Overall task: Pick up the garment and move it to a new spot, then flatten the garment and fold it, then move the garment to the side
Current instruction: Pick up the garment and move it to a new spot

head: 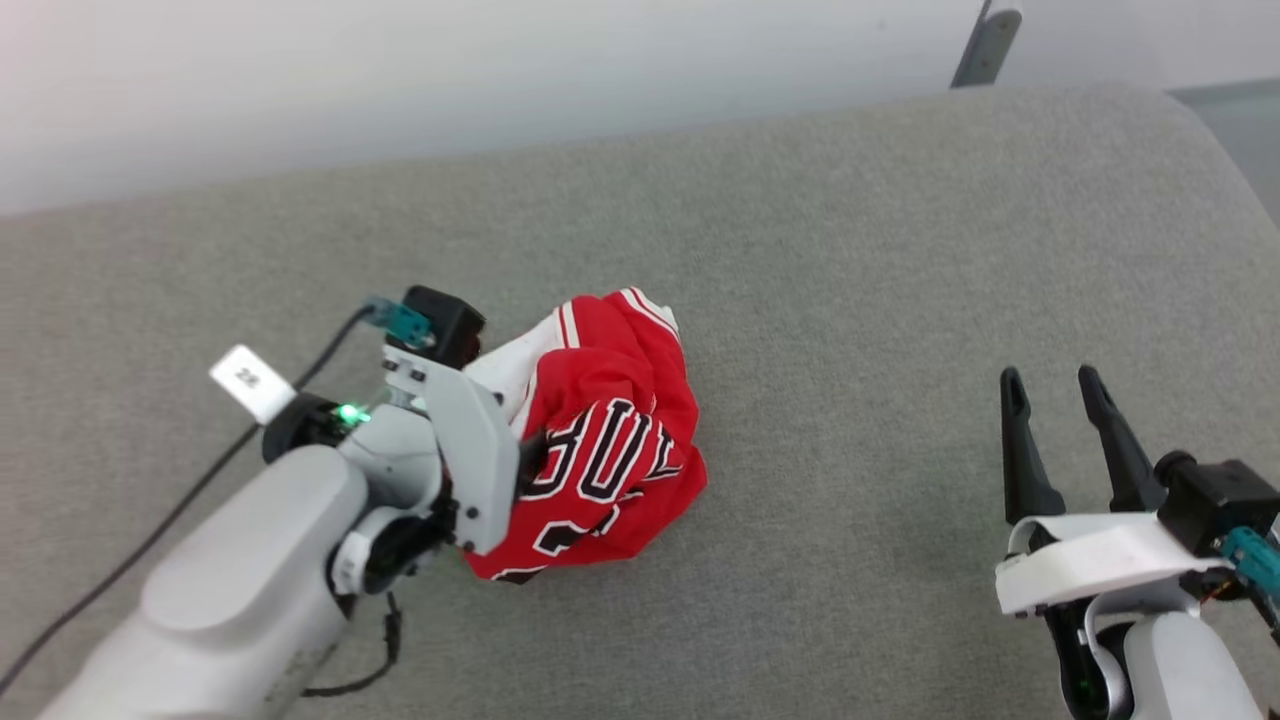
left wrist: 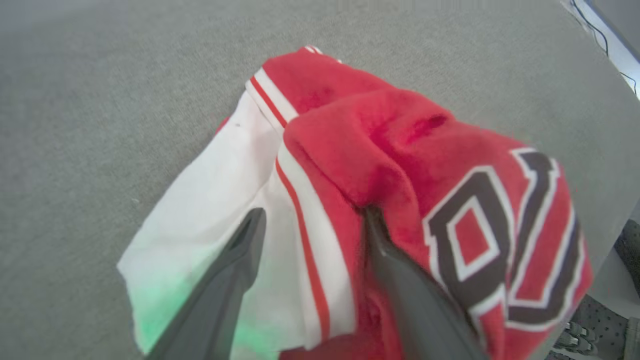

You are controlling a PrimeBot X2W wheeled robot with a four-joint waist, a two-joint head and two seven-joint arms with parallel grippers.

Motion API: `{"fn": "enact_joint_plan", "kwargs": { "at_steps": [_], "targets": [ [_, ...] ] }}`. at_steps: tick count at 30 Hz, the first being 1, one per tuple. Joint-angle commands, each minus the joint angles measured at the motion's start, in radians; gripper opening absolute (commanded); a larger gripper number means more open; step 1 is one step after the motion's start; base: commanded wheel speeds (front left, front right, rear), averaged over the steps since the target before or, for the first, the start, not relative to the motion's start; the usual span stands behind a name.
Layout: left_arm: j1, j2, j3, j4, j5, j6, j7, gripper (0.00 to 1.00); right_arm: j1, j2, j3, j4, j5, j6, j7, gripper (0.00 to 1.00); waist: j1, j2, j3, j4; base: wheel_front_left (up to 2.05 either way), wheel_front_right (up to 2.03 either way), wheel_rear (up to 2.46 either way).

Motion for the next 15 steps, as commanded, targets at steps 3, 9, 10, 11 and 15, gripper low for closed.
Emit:
{"fn": "enact_joint_plan", "kwargs": {
  "at_steps": [3,9,10,11,15],
  "targets": [
    [0.000,0.017,0.021,-0.019,-0.018,-0.006,-0.010,1.00,0.015,0.001,0.000,0.004,-0.012,-0.001,-0.005,1.00,0.0000,0.0000,-0.047,0.032,0.00,0.00,0.00],
    [0.038,0.066,0.060,-0.085,-0.026,0.006,-0.059,1.00,0.035,-0.021,0.006,0.006,-0.006,-0.001,0.007,1.00,0.0000,0.0000,-0.106,0.076,0.00,0.00,0.00],
    [0.047,0.072,0.070,-0.096,-0.031,0.010,-0.074,1.00,0.036,-0.024,0.009,0.004,-0.004,-0.001,0.010,1.00,0.0000,0.0000,-0.115,0.082,0.00,0.00,0.00],
    [0.056,0.082,0.081,-0.105,-0.032,0.018,-0.091,1.00,0.040,-0.028,0.010,0.004,-0.002,-0.001,0.012,1.00,0.0000,0.0000,-0.125,0.089,0.00,0.00,0.00],
    [0.104,0.117,0.115,-0.141,-0.021,0.028,-0.176,1.00,0.058,-0.044,0.016,0.004,0.004,-0.001,0.016,1.00,0.0000,0.0000,-0.162,0.121,0.00,0.00,0.00]
  ]
}}
